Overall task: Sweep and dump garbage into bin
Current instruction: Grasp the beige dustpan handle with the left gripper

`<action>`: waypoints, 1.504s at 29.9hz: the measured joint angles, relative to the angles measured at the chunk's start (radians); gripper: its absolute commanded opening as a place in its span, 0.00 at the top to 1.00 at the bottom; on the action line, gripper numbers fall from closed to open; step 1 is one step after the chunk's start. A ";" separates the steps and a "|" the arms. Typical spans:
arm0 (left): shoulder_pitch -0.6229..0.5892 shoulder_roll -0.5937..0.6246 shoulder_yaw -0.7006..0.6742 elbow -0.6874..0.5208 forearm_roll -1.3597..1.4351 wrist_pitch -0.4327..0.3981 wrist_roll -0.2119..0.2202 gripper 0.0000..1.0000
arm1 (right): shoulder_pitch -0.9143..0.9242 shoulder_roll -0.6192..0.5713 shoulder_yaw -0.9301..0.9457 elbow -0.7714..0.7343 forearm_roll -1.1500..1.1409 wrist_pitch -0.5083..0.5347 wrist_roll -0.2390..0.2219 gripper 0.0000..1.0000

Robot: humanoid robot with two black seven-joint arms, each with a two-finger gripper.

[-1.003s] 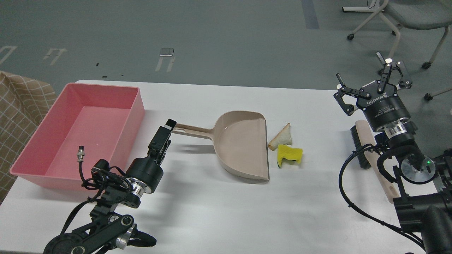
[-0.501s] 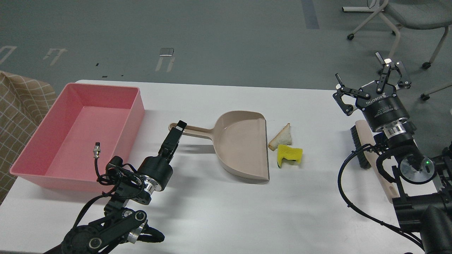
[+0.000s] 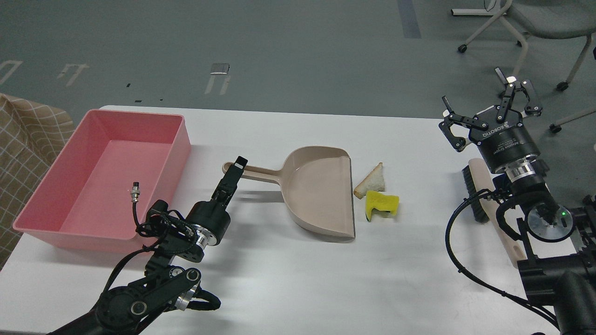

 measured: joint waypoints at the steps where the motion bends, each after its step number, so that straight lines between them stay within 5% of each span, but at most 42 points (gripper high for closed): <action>1: -0.005 -0.004 0.000 0.009 0.000 0.000 0.000 0.03 | 0.001 0.000 0.000 0.000 0.000 0.000 0.000 0.00; 37: -0.077 -0.060 0.043 0.104 -0.003 0.000 0.000 0.34 | -0.002 0.000 0.000 0.000 0.000 0.000 0.000 0.00; 45: -0.078 -0.060 0.043 0.105 -0.003 0.000 -0.001 0.51 | -0.003 0.001 0.000 0.000 0.000 0.000 0.000 0.00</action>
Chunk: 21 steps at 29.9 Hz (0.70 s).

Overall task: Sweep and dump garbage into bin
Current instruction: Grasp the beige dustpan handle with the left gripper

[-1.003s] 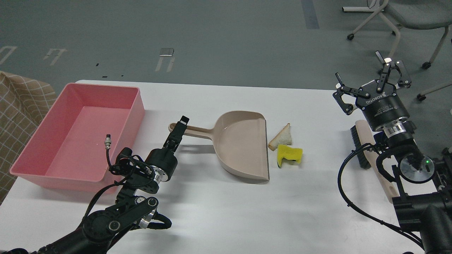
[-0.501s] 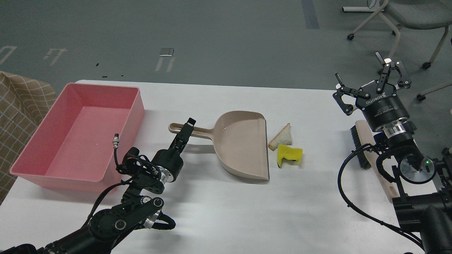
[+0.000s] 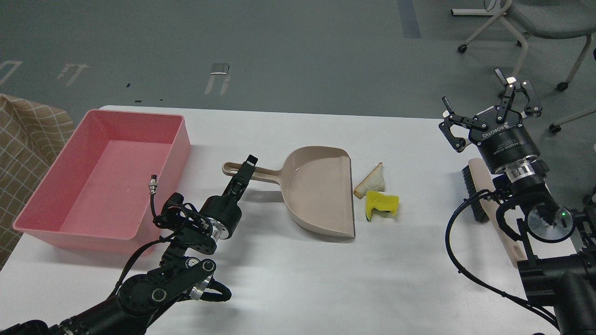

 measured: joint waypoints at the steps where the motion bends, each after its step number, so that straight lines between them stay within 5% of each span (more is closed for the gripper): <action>1: 0.000 0.000 0.000 0.000 0.001 0.000 0.000 0.53 | 0.000 0.000 0.000 0.000 0.000 0.000 0.000 0.00; 10: 0.000 0.000 0.000 0.000 0.001 0.000 0.000 0.65 | 0.000 0.000 0.002 0.000 0.000 0.000 0.000 0.00; 21: 0.001 -0.001 0.000 0.000 0.001 0.000 -0.002 0.95 | 0.001 0.000 0.002 0.000 0.000 0.000 0.000 0.00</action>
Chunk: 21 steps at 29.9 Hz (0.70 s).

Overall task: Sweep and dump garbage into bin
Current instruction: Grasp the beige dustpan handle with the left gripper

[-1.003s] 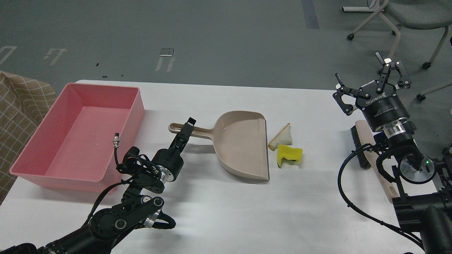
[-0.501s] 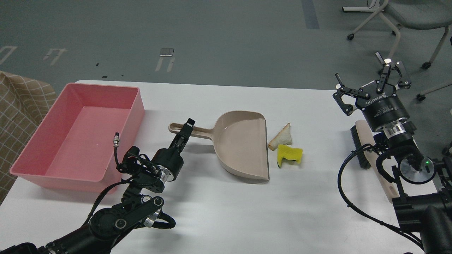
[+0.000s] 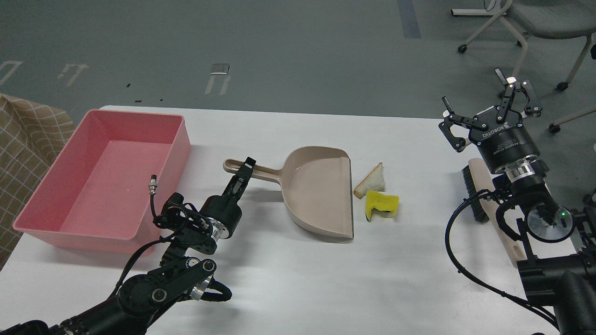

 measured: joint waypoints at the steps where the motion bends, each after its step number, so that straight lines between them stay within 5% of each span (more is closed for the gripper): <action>1: 0.000 0.000 0.000 0.000 0.000 0.000 0.000 0.97 | 0.000 0.000 0.000 0.000 0.000 0.000 0.000 0.00; 21: 0.000 0.001 0.000 0.001 -0.004 0.000 0.006 1.00 | 0.002 0.000 0.000 -0.002 0.000 0.000 0.000 0.00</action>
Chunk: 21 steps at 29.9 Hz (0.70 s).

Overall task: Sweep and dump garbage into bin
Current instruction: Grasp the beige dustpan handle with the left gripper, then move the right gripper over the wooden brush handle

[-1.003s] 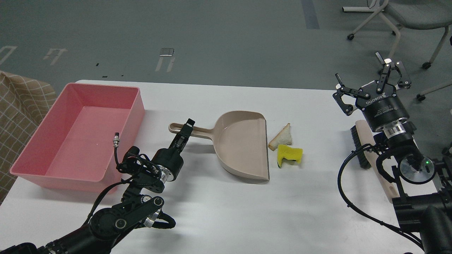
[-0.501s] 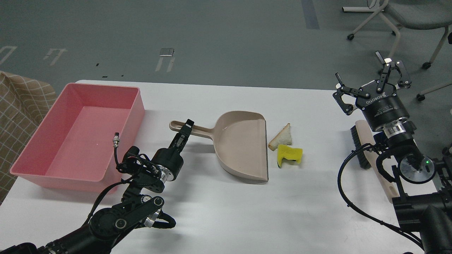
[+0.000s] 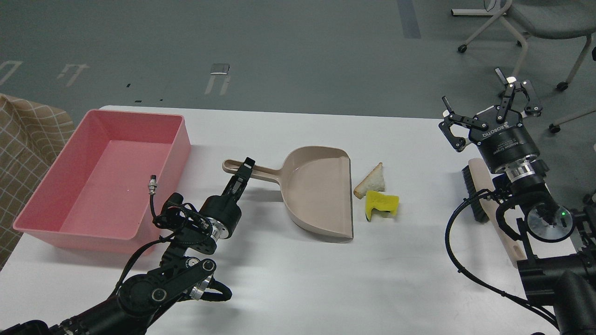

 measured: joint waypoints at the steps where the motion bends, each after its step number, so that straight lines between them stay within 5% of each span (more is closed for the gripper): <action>1: -0.001 0.000 0.000 0.000 0.000 0.000 -0.001 1.00 | 0.000 0.000 0.000 0.000 0.000 0.000 0.000 0.00; 21: -0.017 0.002 0.001 0.000 0.004 0.000 -0.004 1.00 | 0.052 -0.117 -0.152 0.001 -0.016 -0.074 -0.048 0.00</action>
